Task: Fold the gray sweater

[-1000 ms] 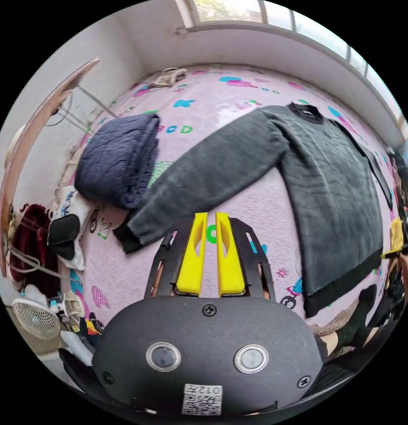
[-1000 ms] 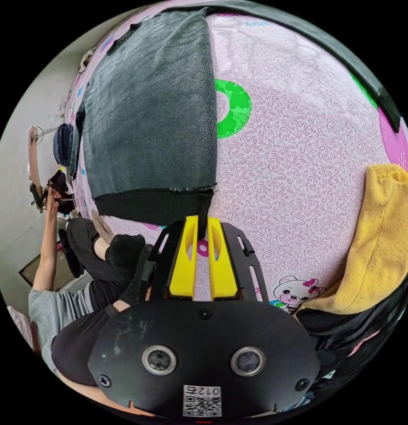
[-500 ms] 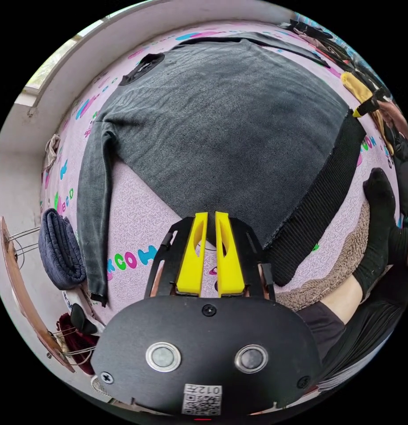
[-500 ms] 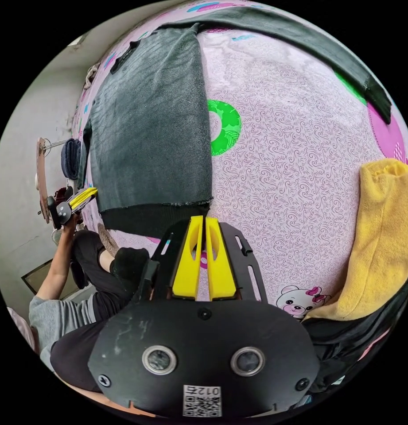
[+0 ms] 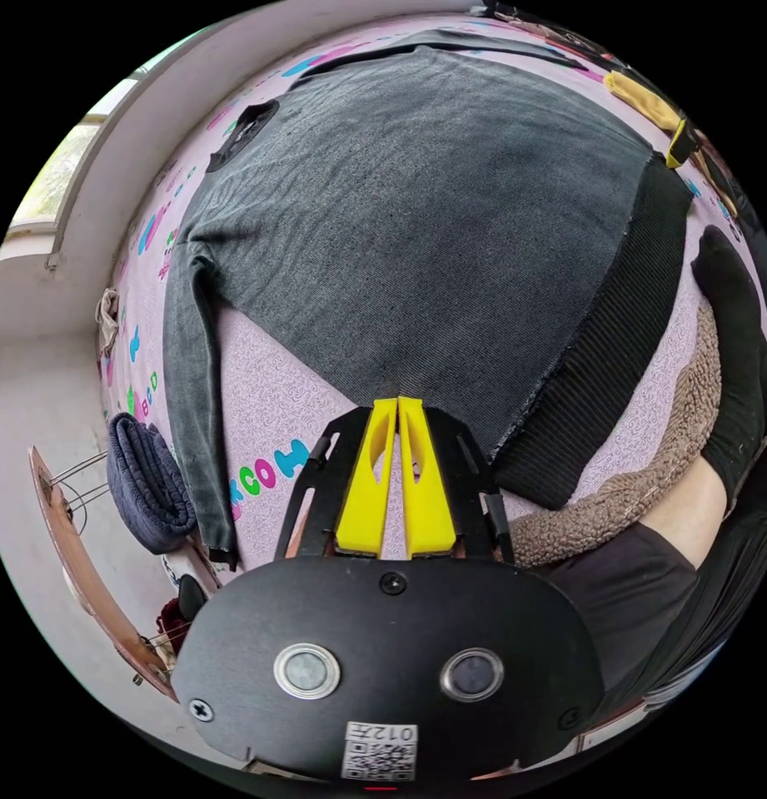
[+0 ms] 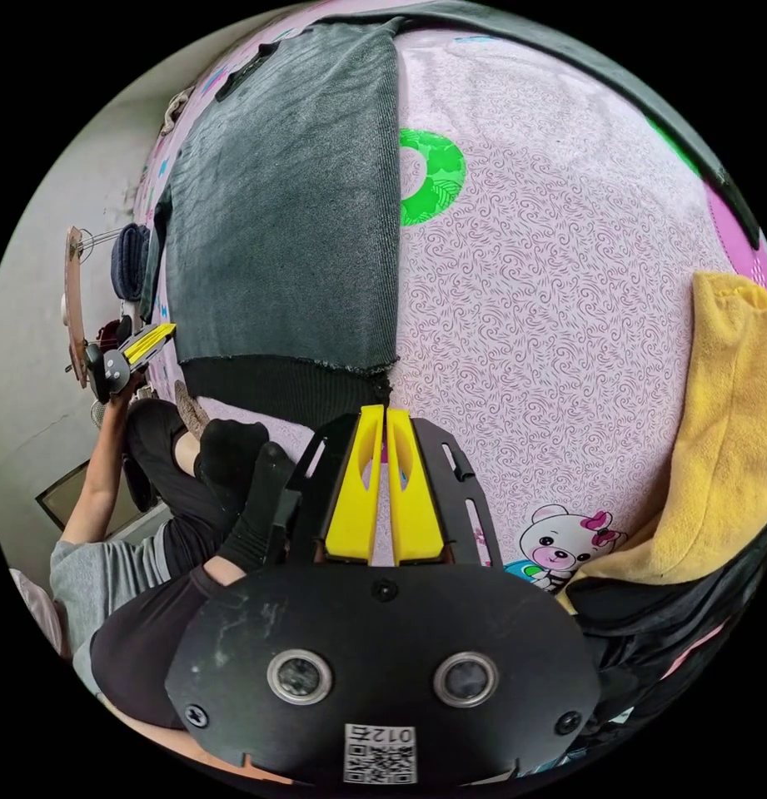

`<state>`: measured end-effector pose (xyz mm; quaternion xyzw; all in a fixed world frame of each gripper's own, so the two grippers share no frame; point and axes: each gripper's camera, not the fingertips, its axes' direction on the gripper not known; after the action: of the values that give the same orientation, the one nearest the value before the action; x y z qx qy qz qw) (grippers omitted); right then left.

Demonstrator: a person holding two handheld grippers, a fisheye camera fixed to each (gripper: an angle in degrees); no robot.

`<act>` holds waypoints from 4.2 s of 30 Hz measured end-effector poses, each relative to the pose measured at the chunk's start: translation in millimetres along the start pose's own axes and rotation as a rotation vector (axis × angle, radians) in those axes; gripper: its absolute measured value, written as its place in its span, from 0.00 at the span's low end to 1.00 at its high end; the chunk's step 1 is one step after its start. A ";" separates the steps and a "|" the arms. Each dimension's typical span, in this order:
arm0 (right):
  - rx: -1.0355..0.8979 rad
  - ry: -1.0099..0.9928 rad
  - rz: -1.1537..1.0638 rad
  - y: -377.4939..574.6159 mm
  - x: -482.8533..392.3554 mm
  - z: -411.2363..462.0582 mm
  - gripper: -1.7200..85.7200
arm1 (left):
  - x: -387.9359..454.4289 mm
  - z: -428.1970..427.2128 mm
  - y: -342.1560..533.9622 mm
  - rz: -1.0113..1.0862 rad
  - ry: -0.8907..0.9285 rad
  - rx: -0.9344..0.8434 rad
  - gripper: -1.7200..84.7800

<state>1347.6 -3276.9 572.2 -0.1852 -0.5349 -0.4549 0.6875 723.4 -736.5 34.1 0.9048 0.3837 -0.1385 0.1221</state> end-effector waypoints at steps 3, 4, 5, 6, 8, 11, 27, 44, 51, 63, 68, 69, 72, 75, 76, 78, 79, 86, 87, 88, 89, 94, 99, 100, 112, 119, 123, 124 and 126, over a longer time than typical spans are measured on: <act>-0.013 -0.023 -0.001 1.1 3.9 16.6 0.01 | -8.8 -13.9 8.4 0.013 0.008 -0.009 0.02; -0.018 -0.027 -0.004 1.3 4.6 23.7 0.01 | -15.1 -19.3 12.3 0.006 0.022 -0.010 0.02; -0.019 -0.029 -0.005 1.4 5.0 27.2 0.01 | -22.9 -24.6 16.6 -0.009 0.041 -0.008 0.02; -0.022 -0.033 -0.006 1.2 5.6 34.0 0.01 | -27.3 -27.2 18.9 -0.018 0.052 -0.005 0.02; -0.018 -0.032 -0.010 0.0 6.1 43.3 0.01 | -47.3 -37.2 28.2 -0.069 0.097 0.013 0.02; -0.035 -0.035 -0.024 -5.4 6.4 60.2 0.02 | -74.1 -49.6 37.7 -0.120 0.154 0.022 0.02; 0.073 0.102 -0.213 -41.7 -42.6 136.3 0.02 | -382.6 -59.8 334.8 -1.481 0.440 0.332 0.10; -0.021 0.206 -0.566 -127.5 -165.5 272.1 0.01 | -447.1 -29.3 542.1 -2.067 0.640 0.510 0.09; -0.042 0.188 -0.722 -148.9 -232.2 338.0 0.01 | -457.3 -63.7 563.3 -1.922 0.719 0.723 0.04; 0.211 0.158 -1.031 -141.7 -415.5 416.4 0.09 | -460.8 -210.7 475.9 -1.479 0.712 0.921 0.03; 0.348 0.133 -1.029 -132.1 -472.1 430.1 0.14 | -452.9 -277.3 395.9 -1.241 0.675 0.926 0.03; 0.367 0.088 -1.002 -131.7 -480.6 431.1 0.16 | -450.6 -283.5 386.0 -1.218 0.669 0.921 0.03; 0.422 0.022 -0.941 -129.2 -494.6 432.0 0.17 | -437.9 -304.2 335.0 -1.099 0.682 0.904 0.03; 0.481 -0.002 -0.891 -124.1 -498.3 429.4 0.13 | -423.1 -315.6 284.1 -0.989 0.682 0.873 0.03; 0.507 -0.013 -0.868 -121.3 -496.2 426.1 0.09 | -416.4 -318.0 264.0 -0.950 0.681 0.855 0.04; 0.566 -0.039 -0.815 -117.0 -488.0 416.2 0.05 | -405.5 -320.4 240.3 -0.913 0.679 0.856 0.04; 0.578 -0.079 -0.789 -116.3 -481.7 407.8 0.05 | -398.3 -321.5 232.3 -0.919 0.667 0.884 0.04; 0.631 -0.182 -0.668 -105.5 -457.3 341.6 0.03 | -345.9 -261.5 204.7 -1.000 0.556 0.887 0.09; 0.631 -0.183 -0.657 -102.6 -457.6 329.7 0.03 | -341.3 -250.7 198.1 -1.001 0.558 0.858 0.10; 0.631 -0.178 -0.646 -99.4 -459.2 319.1 0.03 | -332.1 -229.1 183.3 -1.007 0.556 0.793 0.11; 0.631 -0.171 -0.642 -97.4 -460.8 314.1 0.03 | -321.9 -210.0 167.1 -1.004 0.535 0.738 0.12; 0.638 -0.136 -0.642 -73.7 -483.6 271.1 0.03 | -284.0 -151.3 94.7 -0.978 0.458 0.582 0.15; 0.662 -0.200 -0.618 -56.8 -494.3 228.5 0.03 | -271.3 -105.2 22.8 -1.010 0.374 0.453 0.16; 0.672 -0.235 -0.605 -53.8 -493.2 216.6 0.03 | -273.9 -94.9 7.9 -1.036 0.357 0.429 0.16; 0.766 -0.122 -0.291 -30.2 -370.3 117.5 0.03 | -271.7 -21.8 -133.3 -0.777 0.160 0.317 0.06; 0.701 -0.268 -0.061 -24.0 -296.4 136.0 0.02 | -276.3 34.5 -147.1 -0.754 0.088 0.232 0.02; 0.709 -0.342 -0.076 -15.0 -299.2 104.1 0.02 | -293.2 52.3 -141.9 -0.759 0.132 0.240 0.03; 0.711 -0.346 -0.105 -12.1 -305.8 89.3 0.02 | -303.6 55.0 -134.1 -0.792 0.161 0.261 0.03; 0.734 -0.370 -0.191 -4.6 -316.7 65.1 0.02 | -326.8 51.9 -111.5 -0.905 0.181 0.345 0.03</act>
<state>1302.5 -3095.7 308.2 0.0439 -0.7907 -0.2549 0.5548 416.1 -894.0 85.4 0.6629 0.7187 -0.1600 -0.1356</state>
